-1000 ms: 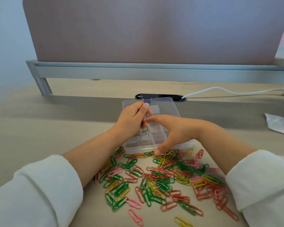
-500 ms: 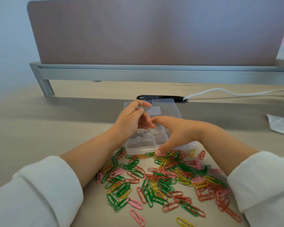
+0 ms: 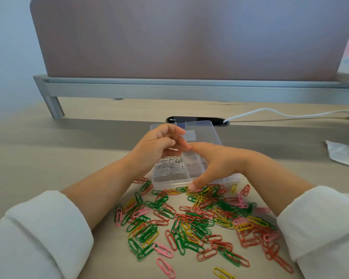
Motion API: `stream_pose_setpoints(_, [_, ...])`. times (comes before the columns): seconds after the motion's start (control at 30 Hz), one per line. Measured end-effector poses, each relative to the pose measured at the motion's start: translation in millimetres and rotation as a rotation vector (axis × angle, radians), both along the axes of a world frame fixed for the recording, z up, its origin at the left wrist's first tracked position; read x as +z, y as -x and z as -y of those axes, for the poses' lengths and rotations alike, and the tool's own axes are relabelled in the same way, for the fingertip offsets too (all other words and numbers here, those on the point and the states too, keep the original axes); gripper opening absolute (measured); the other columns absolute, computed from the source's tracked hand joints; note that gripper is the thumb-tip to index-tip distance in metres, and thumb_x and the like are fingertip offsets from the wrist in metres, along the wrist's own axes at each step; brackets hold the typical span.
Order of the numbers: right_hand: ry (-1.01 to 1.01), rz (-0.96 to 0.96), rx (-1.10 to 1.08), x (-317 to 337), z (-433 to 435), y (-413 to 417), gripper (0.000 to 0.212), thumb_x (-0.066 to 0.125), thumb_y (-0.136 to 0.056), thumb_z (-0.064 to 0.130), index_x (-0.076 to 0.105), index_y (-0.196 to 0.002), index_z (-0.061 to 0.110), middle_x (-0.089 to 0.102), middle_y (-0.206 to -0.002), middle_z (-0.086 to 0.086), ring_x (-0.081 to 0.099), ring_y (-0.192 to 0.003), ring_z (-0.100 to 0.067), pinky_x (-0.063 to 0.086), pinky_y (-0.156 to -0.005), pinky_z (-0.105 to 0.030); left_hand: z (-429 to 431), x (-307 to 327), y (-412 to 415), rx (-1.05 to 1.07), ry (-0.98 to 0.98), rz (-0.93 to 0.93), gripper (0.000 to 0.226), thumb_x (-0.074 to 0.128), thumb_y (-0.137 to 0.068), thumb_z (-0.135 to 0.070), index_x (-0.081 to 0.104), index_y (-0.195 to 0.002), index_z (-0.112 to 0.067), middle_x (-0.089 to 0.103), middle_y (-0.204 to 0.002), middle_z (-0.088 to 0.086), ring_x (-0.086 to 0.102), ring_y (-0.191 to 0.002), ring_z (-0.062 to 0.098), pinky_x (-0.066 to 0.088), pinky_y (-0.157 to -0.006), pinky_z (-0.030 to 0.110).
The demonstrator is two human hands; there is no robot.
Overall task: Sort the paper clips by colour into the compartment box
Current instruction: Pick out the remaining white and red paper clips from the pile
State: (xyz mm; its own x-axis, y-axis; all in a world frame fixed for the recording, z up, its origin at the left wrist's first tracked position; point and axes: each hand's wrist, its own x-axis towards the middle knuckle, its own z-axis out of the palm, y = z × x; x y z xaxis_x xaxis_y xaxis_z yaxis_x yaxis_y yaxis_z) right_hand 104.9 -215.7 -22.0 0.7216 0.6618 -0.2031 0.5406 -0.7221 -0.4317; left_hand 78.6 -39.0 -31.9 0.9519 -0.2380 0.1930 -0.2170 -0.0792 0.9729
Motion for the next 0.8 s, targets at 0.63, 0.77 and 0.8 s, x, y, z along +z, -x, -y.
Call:
stream_pose_setpoints(0.63, [-0.08,0.112,0.005,8,-1,7,0.071,0.074,-0.073,0.042,0.04,-0.135,0.035,0.029,-0.148,0.012,0.026,-0.137,-0.007,0.022,-0.114,-0.029,-17,25,14,0.042,-1.258,0.416,0.018,0.06,-0.087,-0.02,0.071,-0.101,-0.023,0.069,-0.1,-0.006,0.061,-0.09,0.008,0.039,-0.079,0.014])
stream_pose_setpoints(0.77, [-0.066,0.129,0.018,7,-3,6,0.046,0.074,-0.074,0.042,0.058,-0.117,0.037,0.044,-0.136,0.011,0.038,-0.129,-0.008,0.029,-0.11,-0.032,-19,25,13,0.058,-1.329,0.38,0.021,0.056,-0.089,-0.025,0.07,-0.103,-0.028,0.069,-0.101,-0.009,0.059,-0.089,0.008,0.044,-0.08,0.02])
stream_pose_setpoints(0.8, [-0.061,0.125,0.015,6,-3,6,0.044,0.074,-0.074,0.042,0.059,-0.114,0.037,0.045,-0.136,0.01,0.038,-0.129,-0.009,0.03,-0.11,-0.032,-20,25,13,0.06,-1.341,0.364,0.022,0.054,-0.089,-0.026,0.07,-0.104,-0.028,0.069,-0.101,-0.01,0.057,-0.085,0.007,0.045,-0.079,0.021])
